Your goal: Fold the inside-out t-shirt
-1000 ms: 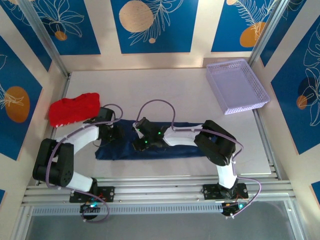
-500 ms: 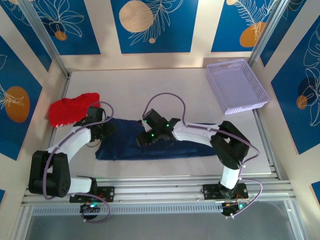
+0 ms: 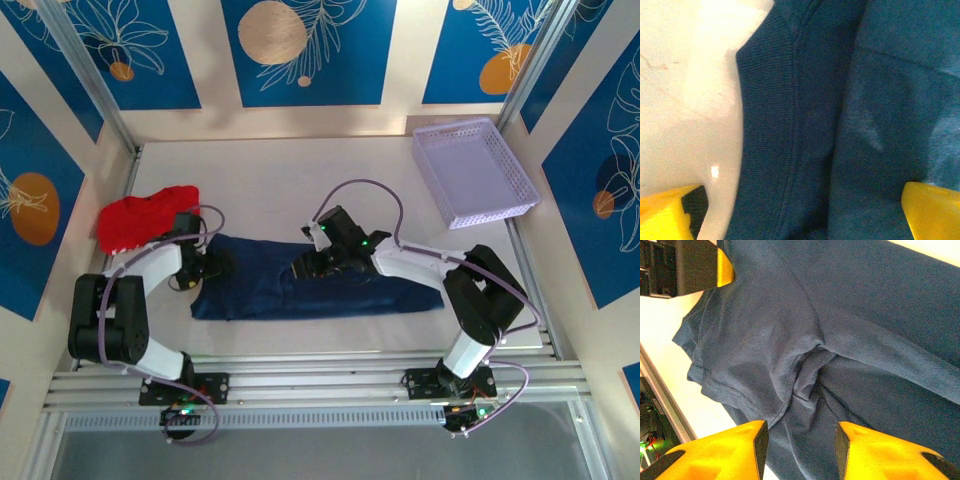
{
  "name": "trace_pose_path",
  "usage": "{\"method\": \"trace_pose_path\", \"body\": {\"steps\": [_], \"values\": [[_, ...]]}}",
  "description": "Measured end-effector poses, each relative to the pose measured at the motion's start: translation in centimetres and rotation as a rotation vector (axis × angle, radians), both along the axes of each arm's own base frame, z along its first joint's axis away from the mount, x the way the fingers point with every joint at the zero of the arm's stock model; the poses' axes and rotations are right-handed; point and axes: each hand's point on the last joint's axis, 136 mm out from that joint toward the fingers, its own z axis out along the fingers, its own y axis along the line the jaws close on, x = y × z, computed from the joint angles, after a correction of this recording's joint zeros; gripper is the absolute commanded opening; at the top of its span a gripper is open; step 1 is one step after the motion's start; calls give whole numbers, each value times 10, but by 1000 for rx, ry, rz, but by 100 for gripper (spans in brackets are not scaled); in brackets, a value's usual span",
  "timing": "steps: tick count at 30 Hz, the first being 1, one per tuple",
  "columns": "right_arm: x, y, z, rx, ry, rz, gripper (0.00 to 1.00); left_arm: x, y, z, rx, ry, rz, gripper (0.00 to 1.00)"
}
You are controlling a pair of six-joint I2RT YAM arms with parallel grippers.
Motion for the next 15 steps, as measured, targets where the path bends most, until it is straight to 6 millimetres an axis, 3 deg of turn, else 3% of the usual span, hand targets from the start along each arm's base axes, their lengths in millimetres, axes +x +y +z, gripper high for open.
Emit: {"method": "trace_pose_path", "body": {"steps": [9, 15], "values": [[3, -2, 4, 37, -2, 0, 43, -3, -6, 1, -13, -10, -44, 88], [3, -1, 6, 47, 1, -1, 43, -5, -20, 1, -45, -41, -107, 78]]}}
